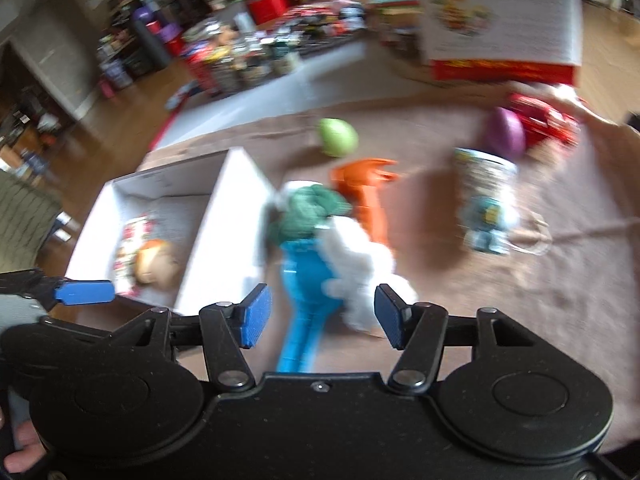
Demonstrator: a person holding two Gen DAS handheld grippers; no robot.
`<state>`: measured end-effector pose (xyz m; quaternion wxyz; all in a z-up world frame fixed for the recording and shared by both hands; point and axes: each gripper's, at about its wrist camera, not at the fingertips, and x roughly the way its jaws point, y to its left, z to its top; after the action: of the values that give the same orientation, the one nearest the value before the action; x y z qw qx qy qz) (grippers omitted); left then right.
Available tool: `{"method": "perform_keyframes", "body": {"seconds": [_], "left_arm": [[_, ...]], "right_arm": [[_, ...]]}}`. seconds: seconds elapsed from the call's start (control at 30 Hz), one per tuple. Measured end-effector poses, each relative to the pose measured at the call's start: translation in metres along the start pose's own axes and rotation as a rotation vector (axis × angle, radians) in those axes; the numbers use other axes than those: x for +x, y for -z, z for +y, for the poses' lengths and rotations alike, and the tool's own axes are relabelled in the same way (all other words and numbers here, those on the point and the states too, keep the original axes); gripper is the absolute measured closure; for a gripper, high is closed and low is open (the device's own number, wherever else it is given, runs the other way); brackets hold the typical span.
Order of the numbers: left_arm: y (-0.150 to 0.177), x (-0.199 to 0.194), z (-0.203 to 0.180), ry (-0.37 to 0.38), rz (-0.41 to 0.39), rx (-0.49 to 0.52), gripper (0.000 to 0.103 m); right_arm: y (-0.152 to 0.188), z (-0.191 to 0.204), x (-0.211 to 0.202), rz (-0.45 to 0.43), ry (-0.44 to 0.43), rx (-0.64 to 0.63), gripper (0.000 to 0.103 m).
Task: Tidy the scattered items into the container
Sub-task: 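Open both grippers in the box and withdraw toward the toys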
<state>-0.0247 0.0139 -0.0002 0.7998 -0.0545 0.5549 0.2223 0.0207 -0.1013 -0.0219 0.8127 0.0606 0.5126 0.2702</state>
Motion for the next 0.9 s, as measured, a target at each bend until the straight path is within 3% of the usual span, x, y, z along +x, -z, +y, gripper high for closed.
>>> {"method": "perform_keyframes", "body": {"seconds": [0.17,0.4,0.63,0.9], "left_arm": [[-0.017,0.016,-0.042,0.033,0.005,-0.004,0.008],[-0.033,0.028,-0.055,0.038,-0.034,-0.082,0.008],[-0.033,0.046,-0.058,0.075,-0.007,-0.112,0.008],[-0.051,0.058,-0.047,0.144,0.018,-0.196,0.008]], "right_arm": [[0.002,-0.046,-0.004,-0.018,0.071,0.091,0.046],[0.001,-0.087,0.003,-0.008,0.145,0.133,0.046],[0.010,-0.094,0.044,0.073,0.153,0.128,0.046],[0.001,-0.083,0.069,0.100,0.142,0.101,0.046]]}}
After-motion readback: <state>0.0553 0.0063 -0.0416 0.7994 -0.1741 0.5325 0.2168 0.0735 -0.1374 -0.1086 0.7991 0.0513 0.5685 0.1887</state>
